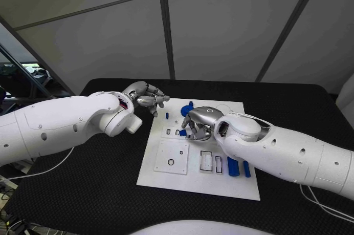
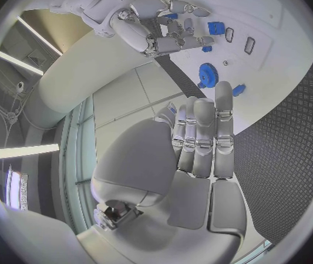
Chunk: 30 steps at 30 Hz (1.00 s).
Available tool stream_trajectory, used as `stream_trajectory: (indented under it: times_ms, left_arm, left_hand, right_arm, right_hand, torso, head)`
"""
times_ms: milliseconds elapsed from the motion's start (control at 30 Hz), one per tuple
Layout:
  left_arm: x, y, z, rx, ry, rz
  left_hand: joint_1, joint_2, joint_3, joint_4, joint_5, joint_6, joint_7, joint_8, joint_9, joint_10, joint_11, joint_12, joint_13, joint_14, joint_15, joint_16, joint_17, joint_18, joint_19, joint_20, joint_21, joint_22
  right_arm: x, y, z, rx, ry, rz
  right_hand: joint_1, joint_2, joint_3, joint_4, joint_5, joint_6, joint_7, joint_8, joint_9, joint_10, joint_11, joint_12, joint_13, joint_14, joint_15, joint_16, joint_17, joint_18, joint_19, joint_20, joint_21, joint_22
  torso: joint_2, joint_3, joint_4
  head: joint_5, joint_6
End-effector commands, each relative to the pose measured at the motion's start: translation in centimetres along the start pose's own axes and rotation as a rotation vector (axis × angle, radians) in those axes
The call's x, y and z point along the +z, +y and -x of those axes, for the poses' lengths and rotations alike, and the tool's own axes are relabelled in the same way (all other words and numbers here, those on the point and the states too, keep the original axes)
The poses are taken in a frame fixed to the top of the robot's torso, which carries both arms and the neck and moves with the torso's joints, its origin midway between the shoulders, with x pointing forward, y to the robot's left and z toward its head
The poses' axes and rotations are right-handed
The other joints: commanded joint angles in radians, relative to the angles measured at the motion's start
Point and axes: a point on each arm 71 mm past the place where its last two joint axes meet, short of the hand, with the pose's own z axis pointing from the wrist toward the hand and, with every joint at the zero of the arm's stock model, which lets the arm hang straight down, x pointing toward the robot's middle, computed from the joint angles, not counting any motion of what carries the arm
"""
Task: Assemble the parts on the task board
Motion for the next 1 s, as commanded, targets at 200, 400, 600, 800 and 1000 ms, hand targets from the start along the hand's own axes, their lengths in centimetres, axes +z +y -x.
stream_trajectory:
  times_ms: [200, 400, 600, 800, 1000]
  left_arm:
    - [-0.01, -0.27, -0.03, -0.007, -0.006, -0.024]
    - [0.02, -0.29, -0.09, -0.007, -0.003, -0.023]
    - [0.06, -0.3, -0.19, -0.006, 0.001, -0.019]
    - [0.08, -0.29, -0.24, -0.006, 0.004, -0.016]
    - [0.08, -0.28, -0.26, -0.006, 0.006, -0.013]
  left_hand:
    - [-0.003, -0.01, 0.003, 0.0, 0.005, 0.009, 0.001, 0.005, -0.001, 0.007, -0.003, 0.006, -0.001, 0.001, -0.002, 0.001, -0.001, -0.003, 0.008, -0.002, -0.006, -0.001]
    - [-0.006, -0.015, 0.013, 0.002, 0.005, 0.009, 0.001, 0.006, -0.004, 0.007, -0.003, 0.008, -0.005, -0.001, -0.002, -0.001, -0.004, -0.003, 0.01, -0.002, -0.008, -0.002]
    - [-0.006, -0.015, 0.013, 0.002, 0.005, 0.009, 0.001, 0.006, -0.004, 0.007, -0.003, 0.008, -0.005, -0.001, -0.002, -0.001, -0.004, -0.003, 0.01, -0.002, -0.008, -0.002]
    - [-0.008, -0.02, 0.023, 0.002, 0.005, 0.008, 0.001, 0.008, -0.007, 0.006, -0.003, 0.009, -0.008, -0.001, -0.002, -0.002, -0.007, -0.003, 0.012, -0.002, -0.011, -0.004]
    - [-0.008, -0.022, 0.029, 0.002, 0.005, 0.008, 0.002, 0.009, -0.009, 0.006, -0.002, 0.01, -0.01, -0.002, -0.002, -0.003, -0.009, -0.003, 0.013, -0.002, -0.012, -0.005]
  right_arm:
    - [0.22, -0.07, -0.34, -0.009, 0.023, -0.001]
    - [0.4, -0.08, -0.48, -0.005, 0.033, -0.001]
    - [0.55, 0.04, -0.63, -0.002, 0.041, 0.001]
    - [0.68, 0.0, -0.74, 0.001, 0.047, -0.003]
    - [0.83, 0.02, -0.82, 0.002, 0.049, -0.008]
  right_hand:
    - [-0.005, 0.006, -0.003, 0.005, -0.003, 0.006, -0.002, 0.004, 0.003, -0.007, 0.0, 0.01, 0.003, -0.006, -0.001, 0.009, 0.003, -0.001, -0.009, 0.001, -0.004, 0.004]
    - [-0.007, 0.009, -0.003, 0.007, -0.004, 0.012, -0.003, 0.008, 0.004, -0.008, -0.001, 0.015, 0.005, -0.007, -0.001, 0.013, 0.004, -0.001, -0.01, 0.001, -0.003, 0.006]
    - [-0.009, 0.015, -0.003, 0.01, -0.005, 0.028, -0.007, 0.019, 0.006, -0.006, -0.004, 0.025, 0.007, -0.004, -0.004, 0.028, 0.014, -0.002, -0.006, 0.0, 0.005, 0.016]
    - [-0.012, 0.018, -0.003, 0.013, -0.006, 0.036, -0.01, 0.025, 0.007, -0.003, -0.006, 0.03, 0.008, -0.001, -0.006, 0.037, 0.019, -0.003, -0.002, -0.001, 0.011, 0.023]
    - [-0.014, 0.024, -0.002, 0.016, -0.006, 0.052, -0.014, 0.036, 0.009, 0.0, -0.011, 0.038, 0.01, 0.003, -0.009, 0.049, 0.027, -0.005, 0.006, -0.004, 0.021, 0.035]
  torso:
    - [0.0, 0.0005, -0.0015]
    - [0.0, 0.0003, -0.0013]
    - [0.0, 0.0009, -0.0018]
    - [0.0, 0.0008, -0.0021]
    - [0.0, 0.0004, -0.0012]
  head:
    - [0.004, -0.003]
    - [0.004, -0.003]
    - [0.005, -0.004]
    - [0.005, -0.006]
    - [0.005, -0.008]
